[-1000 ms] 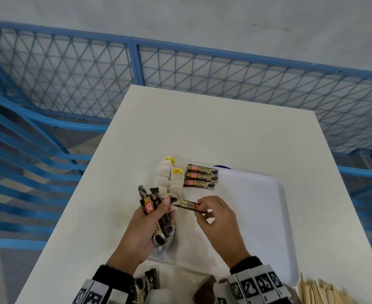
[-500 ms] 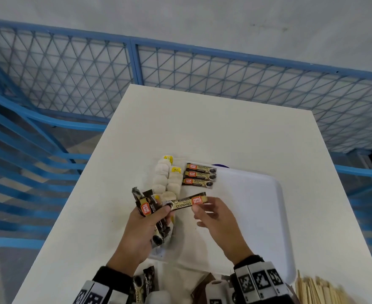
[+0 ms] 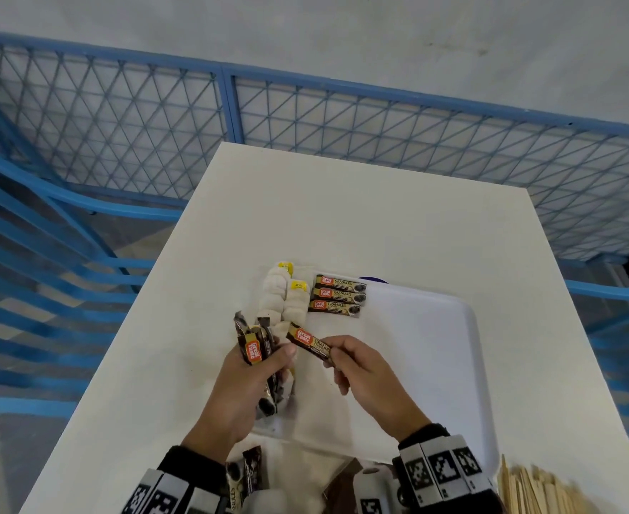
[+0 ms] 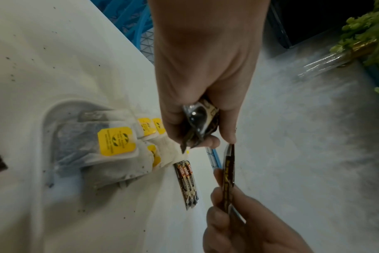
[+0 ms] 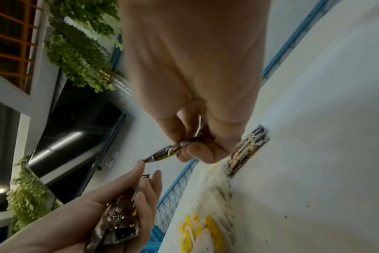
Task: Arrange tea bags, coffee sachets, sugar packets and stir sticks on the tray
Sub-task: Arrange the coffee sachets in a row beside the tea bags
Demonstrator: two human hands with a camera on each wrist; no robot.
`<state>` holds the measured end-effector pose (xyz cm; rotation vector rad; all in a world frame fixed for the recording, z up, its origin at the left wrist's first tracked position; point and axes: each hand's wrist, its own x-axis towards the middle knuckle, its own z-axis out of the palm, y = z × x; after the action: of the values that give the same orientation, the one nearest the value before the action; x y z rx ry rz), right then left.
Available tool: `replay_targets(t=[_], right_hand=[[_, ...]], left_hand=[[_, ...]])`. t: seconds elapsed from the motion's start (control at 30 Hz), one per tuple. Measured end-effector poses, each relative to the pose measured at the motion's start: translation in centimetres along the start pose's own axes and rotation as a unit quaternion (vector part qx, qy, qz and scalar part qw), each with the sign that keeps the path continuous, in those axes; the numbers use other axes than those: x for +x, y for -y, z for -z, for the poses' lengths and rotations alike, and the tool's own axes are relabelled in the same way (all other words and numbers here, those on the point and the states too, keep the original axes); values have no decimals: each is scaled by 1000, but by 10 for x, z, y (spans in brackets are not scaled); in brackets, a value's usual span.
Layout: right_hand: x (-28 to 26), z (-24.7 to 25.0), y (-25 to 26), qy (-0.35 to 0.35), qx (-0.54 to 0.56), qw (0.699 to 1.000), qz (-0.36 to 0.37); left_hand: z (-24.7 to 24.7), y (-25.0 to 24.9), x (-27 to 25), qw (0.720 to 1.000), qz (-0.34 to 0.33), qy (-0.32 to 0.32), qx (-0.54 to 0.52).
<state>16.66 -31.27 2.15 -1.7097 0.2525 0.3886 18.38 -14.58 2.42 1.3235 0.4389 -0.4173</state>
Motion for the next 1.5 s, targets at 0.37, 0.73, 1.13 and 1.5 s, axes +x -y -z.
replay_targets(t=[0.37,0.73,1.13,1.5], right_hand=[[7,11,-16,-72,309,946,-66],[45,33,-33,-239,333,904,-126],[80,18,-46,-310,-10,941,-136],[81,20,-49,-324,-63,938,-105]], left_hand=[[7,9,4,999,4,-52,2],[14,9,0,995,74,-35,-51],[17,10,-1,990,97,-41,-96],[11,10,-5,994,88,-9,-61]])
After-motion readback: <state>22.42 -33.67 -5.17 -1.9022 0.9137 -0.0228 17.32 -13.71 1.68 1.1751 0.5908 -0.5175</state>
